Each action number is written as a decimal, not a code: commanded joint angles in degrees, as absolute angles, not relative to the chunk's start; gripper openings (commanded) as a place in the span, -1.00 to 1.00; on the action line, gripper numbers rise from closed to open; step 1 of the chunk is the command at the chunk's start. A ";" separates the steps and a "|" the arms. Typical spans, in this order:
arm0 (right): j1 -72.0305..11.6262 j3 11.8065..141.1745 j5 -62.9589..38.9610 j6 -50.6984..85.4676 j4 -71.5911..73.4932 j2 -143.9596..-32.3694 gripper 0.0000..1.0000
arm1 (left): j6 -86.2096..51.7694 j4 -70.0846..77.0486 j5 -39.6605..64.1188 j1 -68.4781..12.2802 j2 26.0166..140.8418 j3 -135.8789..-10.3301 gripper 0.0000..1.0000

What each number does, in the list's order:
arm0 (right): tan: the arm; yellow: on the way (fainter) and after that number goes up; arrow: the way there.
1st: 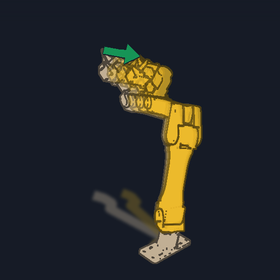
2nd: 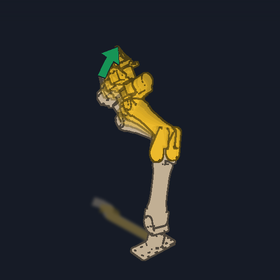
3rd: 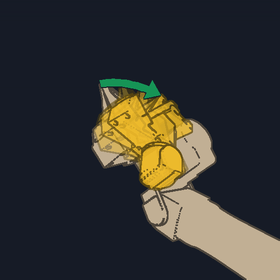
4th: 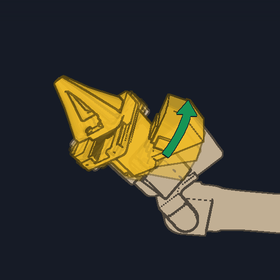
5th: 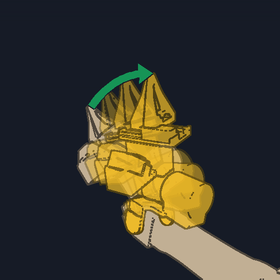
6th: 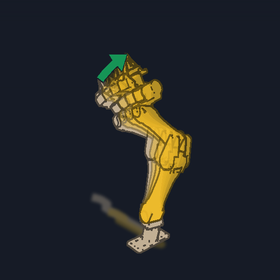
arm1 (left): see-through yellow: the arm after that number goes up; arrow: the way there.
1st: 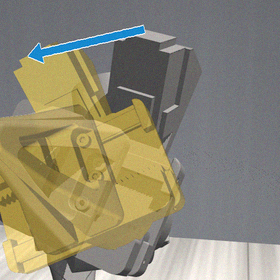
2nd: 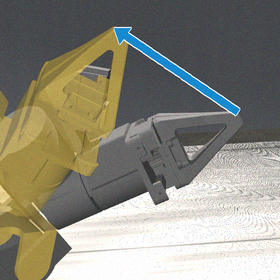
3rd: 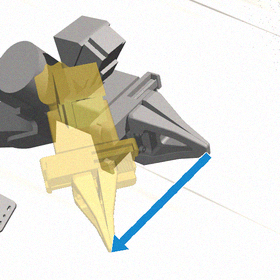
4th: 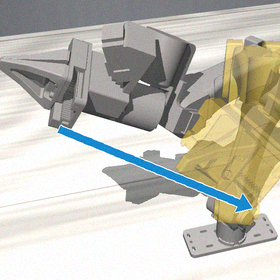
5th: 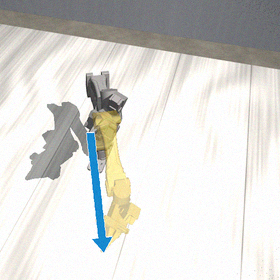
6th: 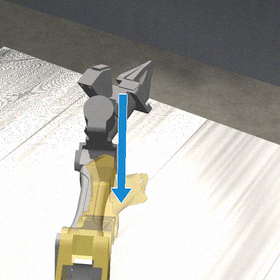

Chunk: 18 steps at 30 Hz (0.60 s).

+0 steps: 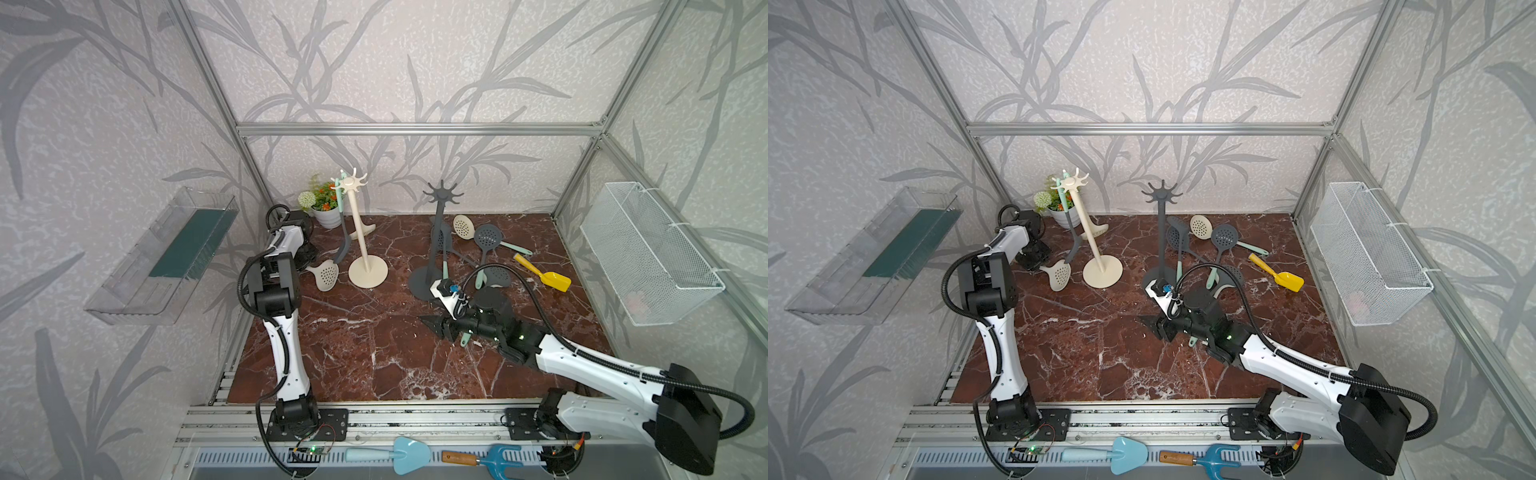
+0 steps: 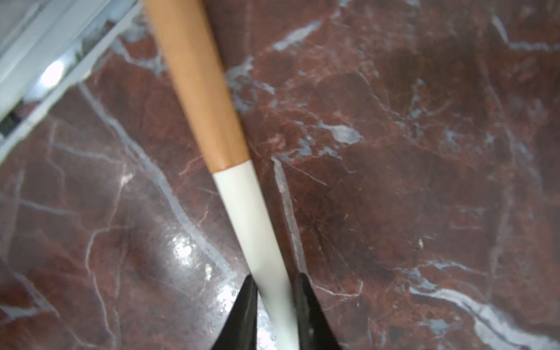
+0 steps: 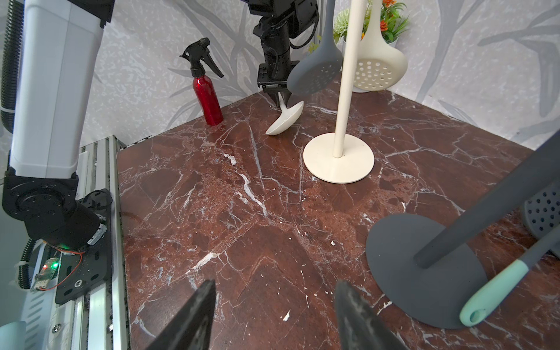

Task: Hang the skimmer on the kitchen utensil rack
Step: Pick up the skimmer from the center of the board.

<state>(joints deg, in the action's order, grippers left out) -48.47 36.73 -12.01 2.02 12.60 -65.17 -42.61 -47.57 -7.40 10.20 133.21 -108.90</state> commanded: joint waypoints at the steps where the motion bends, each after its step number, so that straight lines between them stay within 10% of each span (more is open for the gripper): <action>1: -48.85 36.76 -11.67 2.09 13.59 -63.72 0.27 | -42.23 -50.71 -8.82 10.68 132.55 -106.40 -0.73; 18: -48.87 36.38 -11.18 3.15 12.09 -59.66 0.26 | -41.93 -43.46 -3.58 7.83 118.34 -87.49 -0.95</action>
<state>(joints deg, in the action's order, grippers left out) -48.47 36.73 -11.94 2.22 12.29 -61.32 -42.04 -41.60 -4.67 9.02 121.40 -89.91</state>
